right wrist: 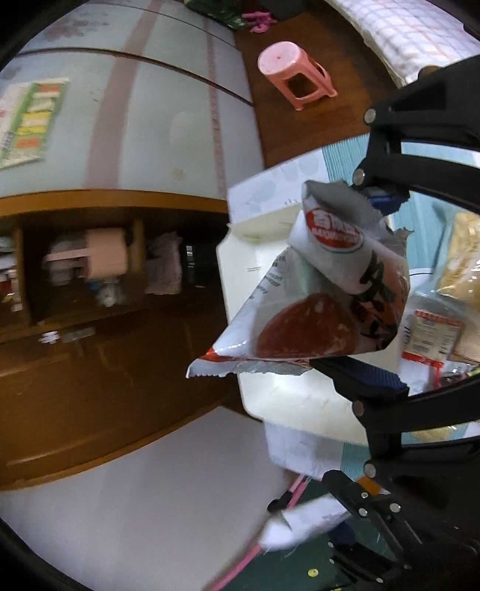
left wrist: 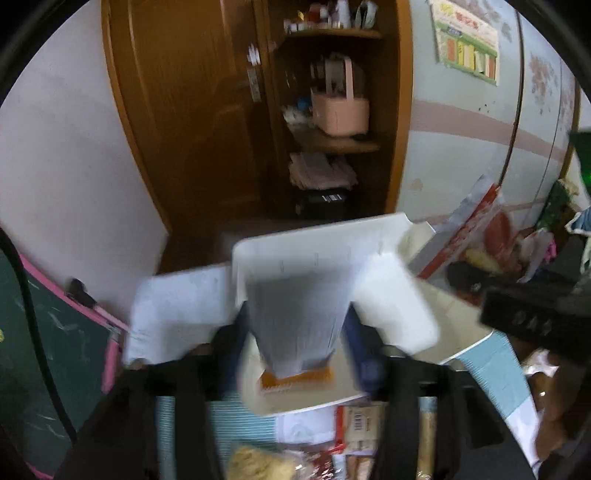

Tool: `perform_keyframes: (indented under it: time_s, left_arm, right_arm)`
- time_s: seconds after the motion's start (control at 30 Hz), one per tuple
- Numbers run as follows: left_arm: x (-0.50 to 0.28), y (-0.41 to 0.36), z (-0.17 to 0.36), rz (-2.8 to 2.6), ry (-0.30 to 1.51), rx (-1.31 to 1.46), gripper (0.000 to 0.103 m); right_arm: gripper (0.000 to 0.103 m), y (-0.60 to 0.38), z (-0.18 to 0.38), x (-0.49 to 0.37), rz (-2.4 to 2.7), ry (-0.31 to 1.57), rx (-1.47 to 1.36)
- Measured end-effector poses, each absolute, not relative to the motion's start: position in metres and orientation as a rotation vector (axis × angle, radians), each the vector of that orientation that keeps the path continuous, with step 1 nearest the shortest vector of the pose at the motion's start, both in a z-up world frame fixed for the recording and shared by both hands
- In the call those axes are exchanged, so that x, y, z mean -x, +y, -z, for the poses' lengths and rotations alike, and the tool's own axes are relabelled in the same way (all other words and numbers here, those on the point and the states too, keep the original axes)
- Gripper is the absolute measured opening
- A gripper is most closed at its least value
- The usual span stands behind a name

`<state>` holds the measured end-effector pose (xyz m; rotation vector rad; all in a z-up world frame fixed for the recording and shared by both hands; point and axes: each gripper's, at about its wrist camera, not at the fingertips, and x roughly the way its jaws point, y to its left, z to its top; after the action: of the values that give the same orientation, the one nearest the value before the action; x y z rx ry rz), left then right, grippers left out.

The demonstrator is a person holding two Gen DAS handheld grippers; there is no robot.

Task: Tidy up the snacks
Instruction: 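Carry both snacks to the white bin and open both grippers over it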

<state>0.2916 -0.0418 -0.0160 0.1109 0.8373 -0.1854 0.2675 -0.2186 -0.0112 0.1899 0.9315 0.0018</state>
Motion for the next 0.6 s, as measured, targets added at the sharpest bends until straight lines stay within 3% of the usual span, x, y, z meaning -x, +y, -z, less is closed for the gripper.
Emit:
perform_keyframes:
  time_s: [0.03, 0.1, 0.23, 0.6]
  left_arm:
    - [-0.298, -0.041, 0.024, 0.198, 0.867, -0.097, 0.102]
    - [-0.311, -0.040, 0.039, 0.155, 0.890, -0.102, 0.102]
    - [-0.319, -0.042, 0.064, 0.113, 0.940, -0.155, 0.102]
    - [-0.277, -0.042, 0.050, 0.191, 0.823, -0.109, 0.101]
  right_arm:
    - [0.067, -0.221, 0.023, -0.274, 0.001, 0.951, -0.207]
    - [0.068, -0.227, 0.043, -0.281, 0.035, 1.001, -0.245]
    - [0.089, -0.232, 0.059, -0.278, 0.055, 0.986, -0.268]
    - [0.092, -0.231, 0.047, -0.256, 0.068, 0.842, -0.207]
